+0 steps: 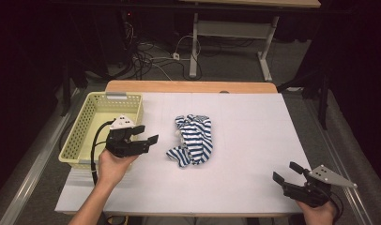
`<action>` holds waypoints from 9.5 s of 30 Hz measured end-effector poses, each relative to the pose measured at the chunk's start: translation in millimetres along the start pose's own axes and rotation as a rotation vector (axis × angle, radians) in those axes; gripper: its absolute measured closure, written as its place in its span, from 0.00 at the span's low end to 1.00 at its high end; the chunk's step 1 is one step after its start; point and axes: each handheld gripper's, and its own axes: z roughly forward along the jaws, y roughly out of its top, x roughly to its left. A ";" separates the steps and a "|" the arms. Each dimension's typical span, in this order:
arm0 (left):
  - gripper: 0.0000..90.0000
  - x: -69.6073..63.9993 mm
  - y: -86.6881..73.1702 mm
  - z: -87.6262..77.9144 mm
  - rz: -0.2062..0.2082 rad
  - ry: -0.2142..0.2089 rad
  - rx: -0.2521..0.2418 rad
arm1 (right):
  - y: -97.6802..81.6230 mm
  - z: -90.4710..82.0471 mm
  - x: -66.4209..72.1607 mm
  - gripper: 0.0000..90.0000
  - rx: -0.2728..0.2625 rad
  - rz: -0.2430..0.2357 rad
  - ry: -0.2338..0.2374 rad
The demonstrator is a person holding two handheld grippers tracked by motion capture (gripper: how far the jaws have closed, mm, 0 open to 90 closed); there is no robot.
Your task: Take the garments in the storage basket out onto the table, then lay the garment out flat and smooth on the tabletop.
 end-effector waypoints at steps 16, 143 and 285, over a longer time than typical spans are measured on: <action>0.38 3.0 -18.0 -12.6 -0.019 0.020 -0.028 | 0.0 -0.3 0.3 0.23 -0.002 -0.002 -0.004; 0.40 -28.9 -75.3 7.2 0.004 -0.046 -0.121 | 0.4 0.0 -0.1 0.24 0.003 0.030 -0.055; 0.92 -62.7 -41.8 100.4 0.113 -0.247 0.258 | 66.4 145.2 91.1 0.99 0.438 -0.231 0.226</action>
